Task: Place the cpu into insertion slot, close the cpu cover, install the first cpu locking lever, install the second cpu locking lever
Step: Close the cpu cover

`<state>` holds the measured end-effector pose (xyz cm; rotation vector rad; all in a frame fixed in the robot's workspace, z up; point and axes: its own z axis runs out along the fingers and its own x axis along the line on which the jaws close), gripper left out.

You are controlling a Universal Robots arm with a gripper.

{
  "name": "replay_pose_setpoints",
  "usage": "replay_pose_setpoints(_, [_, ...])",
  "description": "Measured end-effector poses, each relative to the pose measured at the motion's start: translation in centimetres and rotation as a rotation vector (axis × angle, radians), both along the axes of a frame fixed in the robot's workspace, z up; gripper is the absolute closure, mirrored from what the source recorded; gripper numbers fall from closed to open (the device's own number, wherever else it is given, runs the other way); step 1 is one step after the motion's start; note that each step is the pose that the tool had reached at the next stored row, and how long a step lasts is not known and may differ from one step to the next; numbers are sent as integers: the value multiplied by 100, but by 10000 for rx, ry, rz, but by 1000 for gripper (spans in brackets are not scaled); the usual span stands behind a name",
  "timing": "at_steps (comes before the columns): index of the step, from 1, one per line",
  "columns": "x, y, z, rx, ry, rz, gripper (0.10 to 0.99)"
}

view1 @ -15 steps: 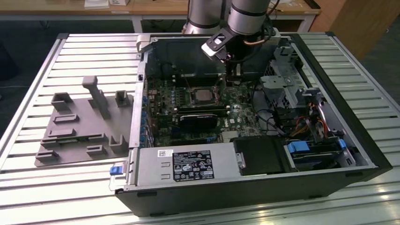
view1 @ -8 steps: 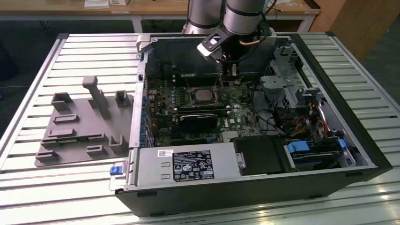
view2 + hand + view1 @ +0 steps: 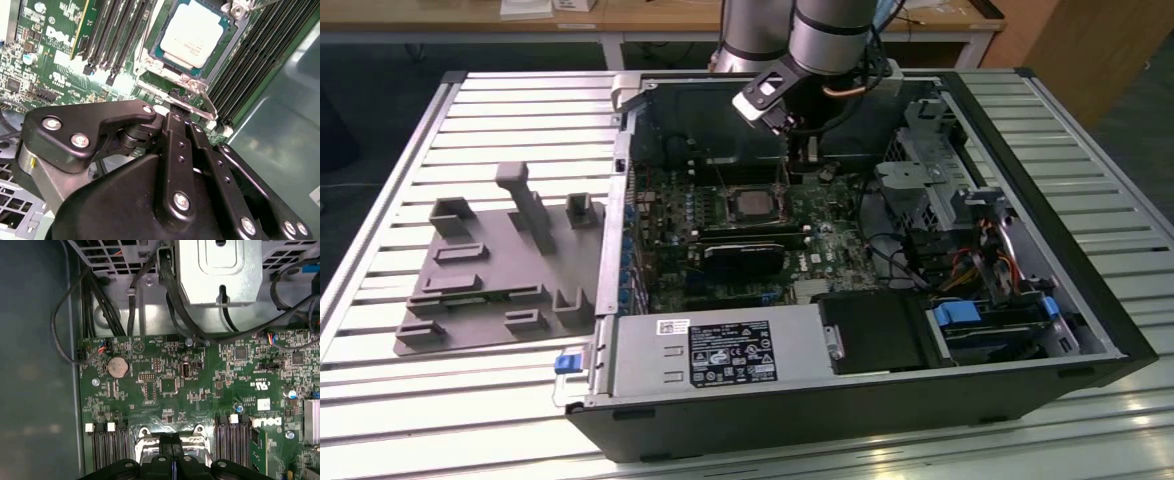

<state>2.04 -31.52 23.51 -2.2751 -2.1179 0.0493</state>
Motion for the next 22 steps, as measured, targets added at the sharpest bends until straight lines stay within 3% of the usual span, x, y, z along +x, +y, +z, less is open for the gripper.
replay_pose_setpoints(8, [-44,0,0,11,-3,0,984])
replay_pose_setpoints(10, [-50,0,0,11,-25,-2,984])
replay_pose_setpoints(16, [-184,0,-21,10,-375,-1,984])
replay_pose_setpoints(19, [-249,0,-36,12,-493,2,984])
replay_pose_setpoints(22, [-304,0,-52,9,-541,4,984])
